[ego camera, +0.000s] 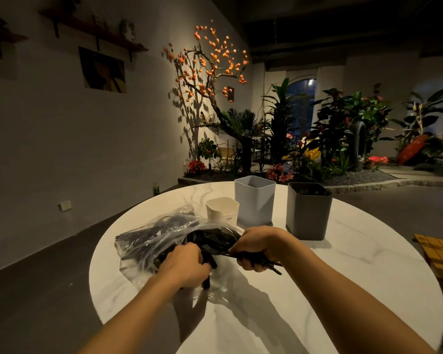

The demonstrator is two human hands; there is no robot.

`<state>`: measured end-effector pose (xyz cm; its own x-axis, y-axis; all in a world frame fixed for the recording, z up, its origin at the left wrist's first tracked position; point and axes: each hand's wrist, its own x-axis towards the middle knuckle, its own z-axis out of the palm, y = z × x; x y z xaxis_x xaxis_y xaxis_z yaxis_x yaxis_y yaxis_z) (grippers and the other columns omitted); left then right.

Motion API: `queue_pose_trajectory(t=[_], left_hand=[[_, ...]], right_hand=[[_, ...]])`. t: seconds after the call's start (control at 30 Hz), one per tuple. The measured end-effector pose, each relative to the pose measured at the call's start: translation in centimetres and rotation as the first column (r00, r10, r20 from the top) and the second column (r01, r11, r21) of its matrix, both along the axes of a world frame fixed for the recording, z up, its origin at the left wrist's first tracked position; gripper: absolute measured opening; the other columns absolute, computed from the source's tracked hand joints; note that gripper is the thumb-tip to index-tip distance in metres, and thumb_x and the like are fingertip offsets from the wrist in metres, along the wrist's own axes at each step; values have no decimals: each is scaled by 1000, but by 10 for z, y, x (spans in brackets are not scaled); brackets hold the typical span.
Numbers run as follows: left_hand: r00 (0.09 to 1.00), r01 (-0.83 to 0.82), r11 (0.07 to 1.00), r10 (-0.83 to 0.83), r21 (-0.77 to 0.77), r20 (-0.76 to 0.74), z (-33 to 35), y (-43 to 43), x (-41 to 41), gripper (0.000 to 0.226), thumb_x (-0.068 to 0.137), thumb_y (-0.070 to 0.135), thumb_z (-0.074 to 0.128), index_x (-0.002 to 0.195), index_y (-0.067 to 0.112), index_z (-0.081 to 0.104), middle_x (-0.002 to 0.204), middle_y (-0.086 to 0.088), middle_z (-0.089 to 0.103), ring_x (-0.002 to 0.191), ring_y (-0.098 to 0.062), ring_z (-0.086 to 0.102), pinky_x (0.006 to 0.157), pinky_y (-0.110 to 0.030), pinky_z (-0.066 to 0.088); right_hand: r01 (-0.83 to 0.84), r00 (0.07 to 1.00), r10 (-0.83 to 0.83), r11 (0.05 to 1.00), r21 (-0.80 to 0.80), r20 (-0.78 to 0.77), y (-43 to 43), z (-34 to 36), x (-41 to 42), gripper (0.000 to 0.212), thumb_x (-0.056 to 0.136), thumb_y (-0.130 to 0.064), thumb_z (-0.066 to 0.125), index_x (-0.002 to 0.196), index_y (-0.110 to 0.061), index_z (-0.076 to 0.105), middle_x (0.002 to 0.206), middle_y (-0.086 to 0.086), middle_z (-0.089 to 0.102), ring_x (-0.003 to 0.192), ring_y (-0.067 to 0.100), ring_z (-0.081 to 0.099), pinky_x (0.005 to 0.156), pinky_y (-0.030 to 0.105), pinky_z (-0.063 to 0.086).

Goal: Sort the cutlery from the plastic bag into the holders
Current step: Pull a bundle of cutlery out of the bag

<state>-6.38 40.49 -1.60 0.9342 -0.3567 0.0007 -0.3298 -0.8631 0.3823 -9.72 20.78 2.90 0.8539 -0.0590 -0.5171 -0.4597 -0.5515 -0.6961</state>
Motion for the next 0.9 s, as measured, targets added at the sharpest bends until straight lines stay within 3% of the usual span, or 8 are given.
queue_pose_trajectory(t=[0.07, 0.17, 0.33, 0.43, 0.6, 0.73, 0.9], left_hand=[[997, 20, 1000, -19, 9, -73, 9, -1, -2, 25, 82, 33, 64, 67, 14, 63, 64, -1, 61, 60, -21, 58, 53, -31, 40], [986, 55, 998, -48, 37, -161, 25, 0, -10, 26, 80, 27, 62, 60, 17, 50, 54, 1, 46, 52, -17, 43, 48, -27, 31], [949, 61, 994, -30, 91, -313, 42, 4, -21, 11, 85, 15, 62, 76, 10, 66, 59, -2, 54, 44, -14, 42, 46, -25, 35], [917, 64, 985, 5, 159, -399, 44, 10, -24, 10, 85, 10, 60, 86, 9, 70, 71, -4, 61, 47, -15, 44, 48, -25, 35], [926, 43, 979, 35, 199, -376, 49, 15, -34, 14, 96, 6, 53, 93, 6, 66, 72, -5, 62, 44, -13, 42, 40, -21, 30], [909, 75, 964, 39, 254, -415, 48, 17, -41, 19, 97, 11, 53, 87, 9, 69, 69, -1, 61, 46, -13, 45, 45, -22, 31], [879, 162, 934, 11, 320, -477, 55, 18, -53, 12, 89, 18, 72, 79, 12, 67, 68, 1, 62, 52, -13, 51, 48, -22, 34]], right_hand=[[-14, 1000, 14, 1000, 9, -15, -3, 2, -6, 18, 103, -24, 54, 112, -10, 59, 72, 7, 56, 58, 12, 48, 55, 23, 41], [-38, 998, 39, 999, 24, -39, -9, 4, -16, 17, 102, -24, 55, 111, -10, 60, 74, 6, 56, 58, 11, 49, 55, 22, 40], [-68, 995, 71, 997, 36, -69, -19, 10, -40, 19, 101, -25, 58, 112, -10, 62, 80, 6, 59, 60, 10, 52, 58, 21, 42], [-78, 995, 81, 996, 48, -66, -26, 10, -55, 30, 101, -24, 59, 125, -7, 60, 82, 6, 60, 61, 10, 53, 57, 21, 43], [-114, 991, 119, 989, 93, -60, -31, 8, -78, 37, 101, -22, 59, 135, -9, 54, 85, 6, 61, 62, 10, 53, 55, 19, 46], [-164, 984, 172, 978, 125, -51, -32, 5, -93, 37, 102, -22, 58, 136, -11, 51, 88, 7, 61, 63, 10, 53, 56, 19, 47], [-212, 976, 217, 958, 192, -5, -40, 7, -110, 32, 103, -22, 56, 134, -12, 51, 88, 6, 62, 64, 10, 53, 56, 19, 50]])
